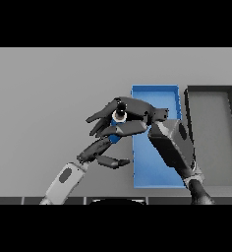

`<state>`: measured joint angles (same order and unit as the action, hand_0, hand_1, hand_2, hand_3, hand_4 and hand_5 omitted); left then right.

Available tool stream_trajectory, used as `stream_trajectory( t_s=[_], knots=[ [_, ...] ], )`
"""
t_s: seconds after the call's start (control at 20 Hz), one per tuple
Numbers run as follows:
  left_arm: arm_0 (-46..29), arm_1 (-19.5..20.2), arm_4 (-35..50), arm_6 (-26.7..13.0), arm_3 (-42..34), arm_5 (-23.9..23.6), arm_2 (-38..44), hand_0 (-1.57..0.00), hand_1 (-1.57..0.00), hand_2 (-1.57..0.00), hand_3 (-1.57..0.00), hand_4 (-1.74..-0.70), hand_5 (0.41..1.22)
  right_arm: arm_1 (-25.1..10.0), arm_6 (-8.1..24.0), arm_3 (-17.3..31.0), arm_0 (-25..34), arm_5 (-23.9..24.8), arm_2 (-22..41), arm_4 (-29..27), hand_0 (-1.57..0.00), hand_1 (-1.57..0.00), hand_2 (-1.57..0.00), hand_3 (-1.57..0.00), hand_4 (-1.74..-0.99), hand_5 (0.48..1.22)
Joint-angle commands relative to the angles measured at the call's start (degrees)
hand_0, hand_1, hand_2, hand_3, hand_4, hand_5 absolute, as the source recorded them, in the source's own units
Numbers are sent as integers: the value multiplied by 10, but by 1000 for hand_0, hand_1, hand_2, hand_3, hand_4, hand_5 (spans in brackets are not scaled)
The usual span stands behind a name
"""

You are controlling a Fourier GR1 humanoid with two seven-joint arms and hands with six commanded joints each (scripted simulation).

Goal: Pick up the blue pipe and place it into the blue bin.

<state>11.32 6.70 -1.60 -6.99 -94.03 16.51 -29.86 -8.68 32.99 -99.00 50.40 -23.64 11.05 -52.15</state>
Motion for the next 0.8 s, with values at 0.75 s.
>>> stream_trajectory(
  t_s=[0.75],
  knots=[
    [4,16,-7,7,1,4,9,1,1,1,1,-878,482,-102,-69,332,51,62,-132,180,-1571,-1571,-1571,-1571,-1499,1221]
  ],
)
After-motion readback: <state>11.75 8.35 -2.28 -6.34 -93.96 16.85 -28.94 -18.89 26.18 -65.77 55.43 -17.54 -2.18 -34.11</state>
